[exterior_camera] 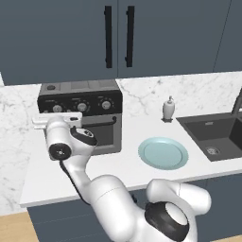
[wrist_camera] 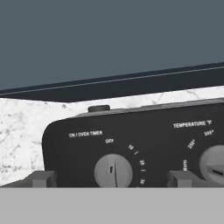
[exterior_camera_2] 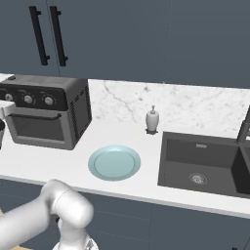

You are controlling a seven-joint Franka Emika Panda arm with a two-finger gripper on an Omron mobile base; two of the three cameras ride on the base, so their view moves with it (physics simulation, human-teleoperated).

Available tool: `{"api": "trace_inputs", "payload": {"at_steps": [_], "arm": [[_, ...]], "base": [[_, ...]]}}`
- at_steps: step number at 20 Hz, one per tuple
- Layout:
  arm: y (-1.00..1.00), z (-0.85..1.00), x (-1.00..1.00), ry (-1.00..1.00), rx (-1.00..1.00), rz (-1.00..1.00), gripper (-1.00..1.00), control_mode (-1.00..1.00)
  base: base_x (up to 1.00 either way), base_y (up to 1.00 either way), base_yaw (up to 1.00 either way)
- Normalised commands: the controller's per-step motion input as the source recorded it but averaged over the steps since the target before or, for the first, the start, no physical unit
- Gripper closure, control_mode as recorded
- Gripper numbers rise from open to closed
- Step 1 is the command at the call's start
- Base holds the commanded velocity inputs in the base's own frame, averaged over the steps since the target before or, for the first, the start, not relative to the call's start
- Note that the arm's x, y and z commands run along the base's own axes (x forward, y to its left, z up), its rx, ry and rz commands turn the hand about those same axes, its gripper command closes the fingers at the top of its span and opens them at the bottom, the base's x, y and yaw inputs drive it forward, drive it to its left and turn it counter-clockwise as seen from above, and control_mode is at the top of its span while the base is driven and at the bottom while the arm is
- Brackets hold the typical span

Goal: Pick up the kebab skewer and baguette bread, and place them inside the toaster oven. Close the toaster oven door and start by setting the timer.

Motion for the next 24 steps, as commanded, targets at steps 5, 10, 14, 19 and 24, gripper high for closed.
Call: {"api": "trace_inputs", "payload": {"at_steps": [5, 10, 14, 19, 24], "arm": [[0.00, -0.12, 0.27, 0.00, 0.00, -0.06, -1.00, -1.00], [0.00, -0.17, 0.39, 0.00, 0.00, -0.01, -1.00, -1.00], [0.11, -0.19, 0.34, 0.00, 0.00, 0.00, -1.00, -1.00], [0.28, -0.09, 0.26, -0.02, 0.00, 0.00, -1.00, -1.00], [0.37, 0.00, 0.21, -0.01, 0.00, 0.00, -1.00, -1.00]], "base": [[0.00, 0.00, 0.00], [0.00, 0.00, 0.00], [0.00, 0.00, 0.00], [0.00, 0.00, 0.00], [0.00, 0.00, 0.00]]}}
